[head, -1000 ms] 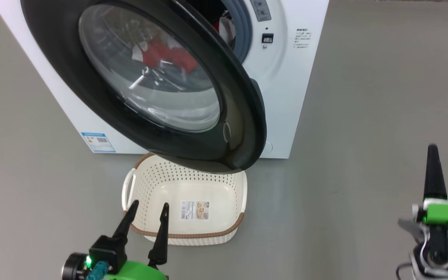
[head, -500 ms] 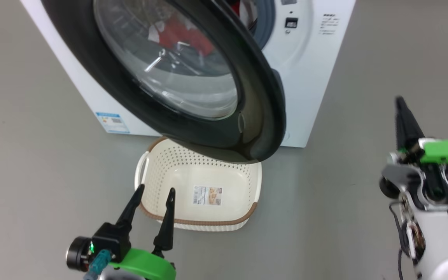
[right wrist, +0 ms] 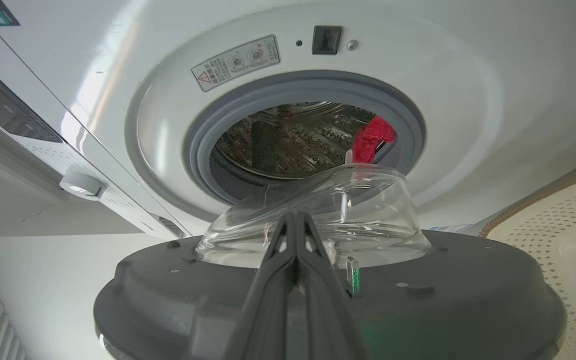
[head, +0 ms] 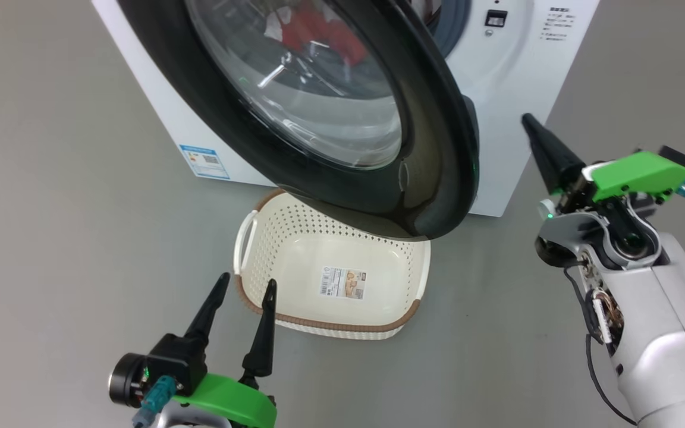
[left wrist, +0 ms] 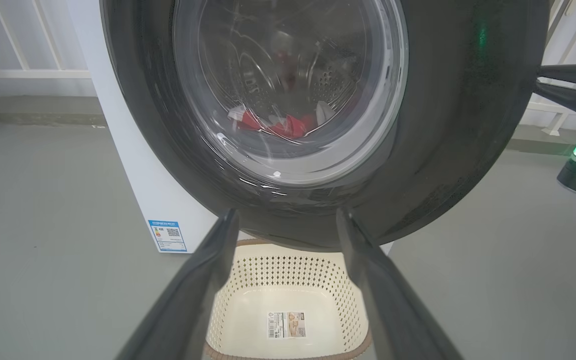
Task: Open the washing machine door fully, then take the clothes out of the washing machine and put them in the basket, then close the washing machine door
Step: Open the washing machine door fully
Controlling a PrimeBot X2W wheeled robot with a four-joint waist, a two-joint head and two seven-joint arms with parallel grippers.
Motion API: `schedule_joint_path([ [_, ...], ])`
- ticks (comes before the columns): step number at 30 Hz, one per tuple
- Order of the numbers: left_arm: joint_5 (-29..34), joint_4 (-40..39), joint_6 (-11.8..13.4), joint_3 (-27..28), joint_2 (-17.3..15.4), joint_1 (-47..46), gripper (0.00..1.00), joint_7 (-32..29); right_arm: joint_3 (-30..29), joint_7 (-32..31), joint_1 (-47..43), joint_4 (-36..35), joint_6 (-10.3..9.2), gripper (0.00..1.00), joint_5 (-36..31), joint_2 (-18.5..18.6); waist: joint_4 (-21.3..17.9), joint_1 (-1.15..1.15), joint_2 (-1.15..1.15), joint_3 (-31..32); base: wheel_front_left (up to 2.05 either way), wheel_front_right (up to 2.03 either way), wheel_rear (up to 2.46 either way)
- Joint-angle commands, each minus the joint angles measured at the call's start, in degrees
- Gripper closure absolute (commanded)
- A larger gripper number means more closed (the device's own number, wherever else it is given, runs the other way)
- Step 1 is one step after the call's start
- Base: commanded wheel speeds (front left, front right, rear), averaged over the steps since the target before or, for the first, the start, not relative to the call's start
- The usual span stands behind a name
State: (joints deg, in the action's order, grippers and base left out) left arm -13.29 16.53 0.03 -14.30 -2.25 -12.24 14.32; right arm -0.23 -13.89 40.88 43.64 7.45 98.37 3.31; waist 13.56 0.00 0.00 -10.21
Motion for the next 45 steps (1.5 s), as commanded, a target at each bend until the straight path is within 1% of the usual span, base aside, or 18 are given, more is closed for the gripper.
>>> schedule_joint_path([
  [1, -0.36, -1.47, 0.30, 1.62, -0.63, -1.93, 0.00, 0.68, 1.73, -0.87, 2.24, -0.84, 0.03, 1.00, 0.76, -0.40, 0.48, 0.00, 0.00, -0.12, 0.00, 0.00, 0.00],
  [7, -0.54, -1.38, 0.31, 1.12, -0.63, -2.24, 0.00, 0.68, 6.95, -3.33, 4.38, 1.91, 0.03, 1.00, 3.98, -0.42, 1.26, 0.00, 0.00, -0.22, 0.00, 0.00, 0.00],
  [13, -0.78, -1.28, 0.52, 0.73, -0.63, -2.24, 0.00, 0.68, 10.44, -4.58, 4.50, 2.61, 0.03, 1.00, 6.72, -0.43, 1.66, 0.00, 0.00, 0.11, 0.00, 0.00, 0.00],
  [18, -0.82, -1.35, 0.63, 0.69, -0.63, -2.11, 0.00, 0.68, 12.00, -5.10, 4.08, 2.76, 0.03, 1.00, 8.06, -0.43, 1.68, 0.00, 0.00, 0.28, 0.00, 0.00, 0.00],
  [35, -0.86, -1.22, 0.55, 0.84, -0.63, -1.79, 0.00, 0.68, 15.77, -10.39, 1.83, 1.51, 0.03, 1.00, 11.87, -0.43, 1.00, 0.00, 0.00, 0.86, 0.00, 0.00, 0.00],
  [45, -0.75, -0.90, 0.52, 0.79, -0.63, -1.42, 0.00, 0.68, 19.51, -12.76, -1.12, -1.12, 0.03, 1.00, 14.77, -0.43, 0.58, 0.00, 0.00, 1.71, 0.00, 0.00, 0.00],
])
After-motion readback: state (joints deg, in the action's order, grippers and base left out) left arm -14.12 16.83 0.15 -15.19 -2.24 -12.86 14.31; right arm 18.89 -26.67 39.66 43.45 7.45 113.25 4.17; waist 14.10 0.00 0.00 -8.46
